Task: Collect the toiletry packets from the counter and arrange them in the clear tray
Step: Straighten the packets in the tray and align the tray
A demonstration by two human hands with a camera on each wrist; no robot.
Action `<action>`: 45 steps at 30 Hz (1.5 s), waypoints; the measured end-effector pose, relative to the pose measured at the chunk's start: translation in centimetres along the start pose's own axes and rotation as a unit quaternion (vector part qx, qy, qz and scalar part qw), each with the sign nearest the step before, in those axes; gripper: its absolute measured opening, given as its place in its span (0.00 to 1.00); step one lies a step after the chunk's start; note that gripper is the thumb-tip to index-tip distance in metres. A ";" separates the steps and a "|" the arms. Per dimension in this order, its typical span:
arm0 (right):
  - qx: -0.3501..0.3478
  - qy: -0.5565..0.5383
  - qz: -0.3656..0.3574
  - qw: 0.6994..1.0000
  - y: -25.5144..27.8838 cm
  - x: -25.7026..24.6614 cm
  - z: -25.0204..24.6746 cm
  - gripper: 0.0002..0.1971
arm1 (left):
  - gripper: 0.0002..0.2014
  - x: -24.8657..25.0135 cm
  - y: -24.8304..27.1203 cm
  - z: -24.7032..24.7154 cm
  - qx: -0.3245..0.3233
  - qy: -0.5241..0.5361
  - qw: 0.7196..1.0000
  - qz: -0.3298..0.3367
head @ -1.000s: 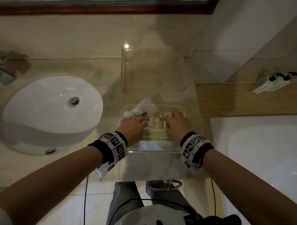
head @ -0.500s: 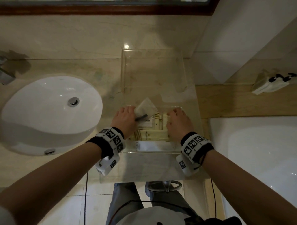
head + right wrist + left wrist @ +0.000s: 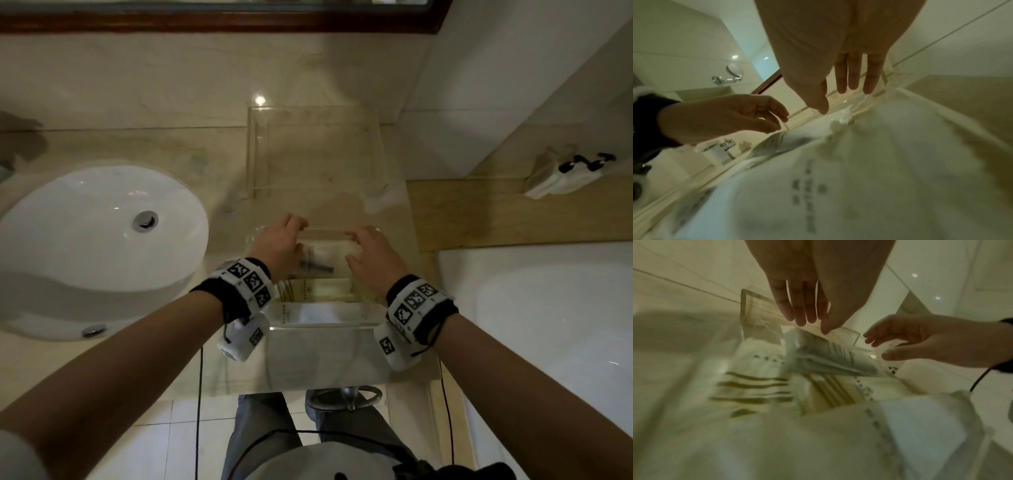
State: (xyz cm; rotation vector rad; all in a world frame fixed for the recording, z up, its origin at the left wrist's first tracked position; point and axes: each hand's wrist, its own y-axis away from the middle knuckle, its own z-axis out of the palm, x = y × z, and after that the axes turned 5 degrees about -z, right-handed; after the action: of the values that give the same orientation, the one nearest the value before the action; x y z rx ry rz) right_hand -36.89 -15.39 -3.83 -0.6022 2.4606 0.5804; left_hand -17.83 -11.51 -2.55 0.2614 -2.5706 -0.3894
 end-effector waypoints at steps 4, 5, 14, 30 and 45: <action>0.021 0.091 -0.064 0.994 0.5 0.4 0.7 0.21 | 0.17 -1.7 0.7 -0.1 0.037 -0.063 0.997 -0.010; 0.001 0.104 -0.073 0.992 0.6 0.5 1.0 0.20 | 0.17 -2.3 1.0 -0.2 0.040 -0.074 0.996 -0.010; -0.023 0.092 -0.049 0.994 0.3 -0.1 1.8 0.24 | 0.22 -3.1 1.5 -0.2 0.010 0.063 0.996 -0.069; 0.025 0.104 -0.080 0.991 0.6 -0.6 2.3 0.10 | 0.21 -3.4 1.1 -0.1 -0.029 -0.007 0.996 -0.078; 0.026 0.109 -0.062 0.992 0.4 -0.7 2.1 0.09 | 0.17 -5.3 1.3 -3.0 -0.064 0.073 0.974 -0.205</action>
State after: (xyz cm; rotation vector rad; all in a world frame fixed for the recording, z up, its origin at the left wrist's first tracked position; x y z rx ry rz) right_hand -35.70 -13.82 -4.87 -0.8302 2.6082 0.4177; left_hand -11.94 -9.57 -2.16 0.7491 -2.3264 -0.6551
